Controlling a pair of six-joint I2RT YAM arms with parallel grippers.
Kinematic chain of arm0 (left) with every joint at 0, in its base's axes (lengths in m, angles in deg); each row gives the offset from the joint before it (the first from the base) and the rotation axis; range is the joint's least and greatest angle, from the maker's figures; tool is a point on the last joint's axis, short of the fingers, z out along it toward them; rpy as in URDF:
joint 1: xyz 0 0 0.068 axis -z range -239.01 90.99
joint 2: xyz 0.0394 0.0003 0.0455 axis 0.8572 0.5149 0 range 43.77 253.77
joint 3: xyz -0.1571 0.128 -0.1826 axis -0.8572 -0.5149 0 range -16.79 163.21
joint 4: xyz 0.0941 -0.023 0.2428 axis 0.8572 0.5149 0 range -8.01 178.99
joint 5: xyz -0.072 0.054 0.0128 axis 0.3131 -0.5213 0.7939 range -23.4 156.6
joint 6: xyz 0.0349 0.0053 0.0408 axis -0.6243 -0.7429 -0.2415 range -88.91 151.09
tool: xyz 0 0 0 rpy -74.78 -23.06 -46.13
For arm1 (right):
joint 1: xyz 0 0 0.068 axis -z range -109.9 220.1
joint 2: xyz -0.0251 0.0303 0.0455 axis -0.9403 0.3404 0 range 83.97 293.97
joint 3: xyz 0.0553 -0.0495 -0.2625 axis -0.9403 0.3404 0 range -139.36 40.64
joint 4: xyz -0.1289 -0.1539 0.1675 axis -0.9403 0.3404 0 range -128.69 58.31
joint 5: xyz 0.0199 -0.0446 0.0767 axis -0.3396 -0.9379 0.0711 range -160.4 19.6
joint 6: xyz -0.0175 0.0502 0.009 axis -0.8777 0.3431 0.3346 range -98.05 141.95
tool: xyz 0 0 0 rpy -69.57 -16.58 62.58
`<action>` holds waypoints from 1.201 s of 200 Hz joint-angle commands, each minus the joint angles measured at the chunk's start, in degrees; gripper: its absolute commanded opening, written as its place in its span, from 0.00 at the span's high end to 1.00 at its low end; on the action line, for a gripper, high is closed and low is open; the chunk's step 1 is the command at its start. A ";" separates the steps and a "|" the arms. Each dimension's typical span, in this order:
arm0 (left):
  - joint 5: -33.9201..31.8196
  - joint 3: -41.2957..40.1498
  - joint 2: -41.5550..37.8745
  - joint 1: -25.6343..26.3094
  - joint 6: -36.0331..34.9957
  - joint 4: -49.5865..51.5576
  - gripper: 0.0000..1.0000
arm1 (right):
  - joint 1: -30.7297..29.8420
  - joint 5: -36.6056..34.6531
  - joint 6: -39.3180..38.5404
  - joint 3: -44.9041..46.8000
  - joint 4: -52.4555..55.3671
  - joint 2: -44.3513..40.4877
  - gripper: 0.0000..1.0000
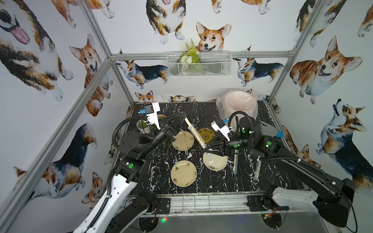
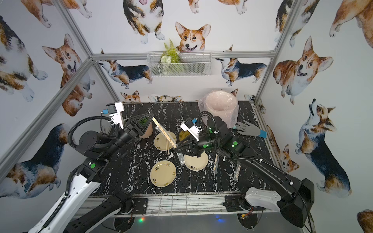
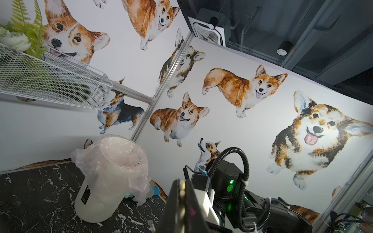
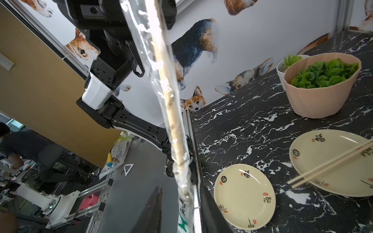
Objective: Remove the packaging of disposable chopsticks
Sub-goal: Remove the packet bag from the disposable chopsticks, then place the packet bag in the trash bin.
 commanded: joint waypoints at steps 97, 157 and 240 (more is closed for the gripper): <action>-3.25 2.22 -1.53 -0.49 -3.64 2.78 1.00 | -0.04 -6.17 -5.36 0.60 7.70 -3.18 0.98; -13.48 -0.30 -8.07 -0.48 -8.80 6.58 1.00 | 5.77 -16.97 -0.47 1.79 7.74 -8.21 1.00; -20.90 -1.19 -16.54 -0.44 -17.22 18.04 1.00 | 18.34 -60.95 -11.72 -33.05 41.21 8.27 1.00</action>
